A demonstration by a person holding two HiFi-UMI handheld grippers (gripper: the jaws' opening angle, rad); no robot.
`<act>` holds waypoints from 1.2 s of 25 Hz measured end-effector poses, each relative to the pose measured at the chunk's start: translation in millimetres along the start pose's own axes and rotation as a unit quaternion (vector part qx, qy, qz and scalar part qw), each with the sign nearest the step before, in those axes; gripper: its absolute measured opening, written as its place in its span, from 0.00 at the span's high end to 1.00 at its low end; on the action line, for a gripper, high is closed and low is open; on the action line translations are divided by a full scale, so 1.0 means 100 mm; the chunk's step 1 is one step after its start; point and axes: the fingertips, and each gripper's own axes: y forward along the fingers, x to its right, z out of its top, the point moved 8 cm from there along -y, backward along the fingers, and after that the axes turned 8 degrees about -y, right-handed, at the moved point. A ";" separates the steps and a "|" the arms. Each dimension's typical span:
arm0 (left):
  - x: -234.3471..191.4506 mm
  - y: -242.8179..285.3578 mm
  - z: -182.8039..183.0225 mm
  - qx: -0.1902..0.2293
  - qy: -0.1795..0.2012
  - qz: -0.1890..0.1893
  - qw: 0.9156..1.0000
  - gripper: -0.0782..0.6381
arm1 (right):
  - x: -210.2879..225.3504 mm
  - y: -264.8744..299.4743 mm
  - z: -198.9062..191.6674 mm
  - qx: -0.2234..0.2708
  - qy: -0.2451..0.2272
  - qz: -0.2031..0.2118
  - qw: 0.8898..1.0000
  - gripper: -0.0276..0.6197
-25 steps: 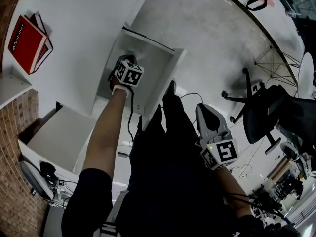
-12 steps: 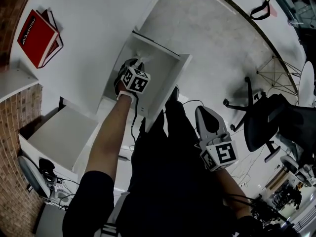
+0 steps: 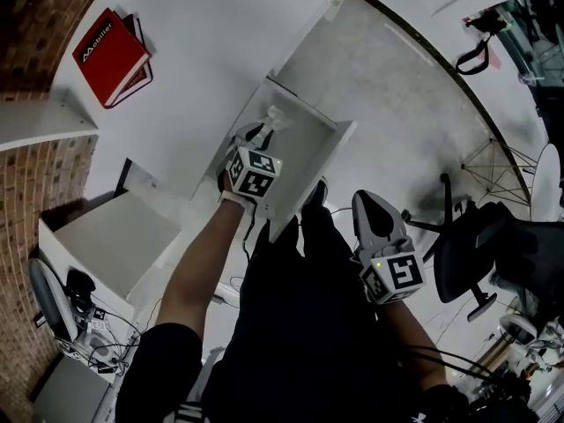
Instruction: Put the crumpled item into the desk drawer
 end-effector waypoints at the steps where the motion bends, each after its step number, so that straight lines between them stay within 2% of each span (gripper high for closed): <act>1: -0.02 -0.13 0.08 0.015 -0.004 0.005 1.000 0.74 | 0.00 0.01 0.05 0.008 -0.004 0.004 1.000 0.95; 5: -0.12 -0.67 0.35 0.075 -0.022 0.027 0.997 0.74 | -0.01 0.06 0.25 0.035 -0.022 0.019 0.999 0.95; 12: -0.24 -1.57 0.52 0.154 -0.056 0.066 0.984 0.74 | -0.05 0.08 0.54 0.068 -0.047 0.037 0.996 0.95; 18: -0.19 -2.34 0.66 0.225 -0.084 0.093 0.966 0.74 | -0.20 0.07 0.76 0.093 -0.060 0.061 0.992 0.95; 24: -0.01 -2.94 0.80 0.293 -0.090 0.114 0.945 0.74 | -0.33 0.08 1.01 0.127 -0.080 0.088 0.985 0.95; 30: 0.07 -3.38 0.91 0.338 -0.086 0.136 0.927 0.74 | -0.40 0.08 1.37 0.167 -0.095 0.099 0.976 0.95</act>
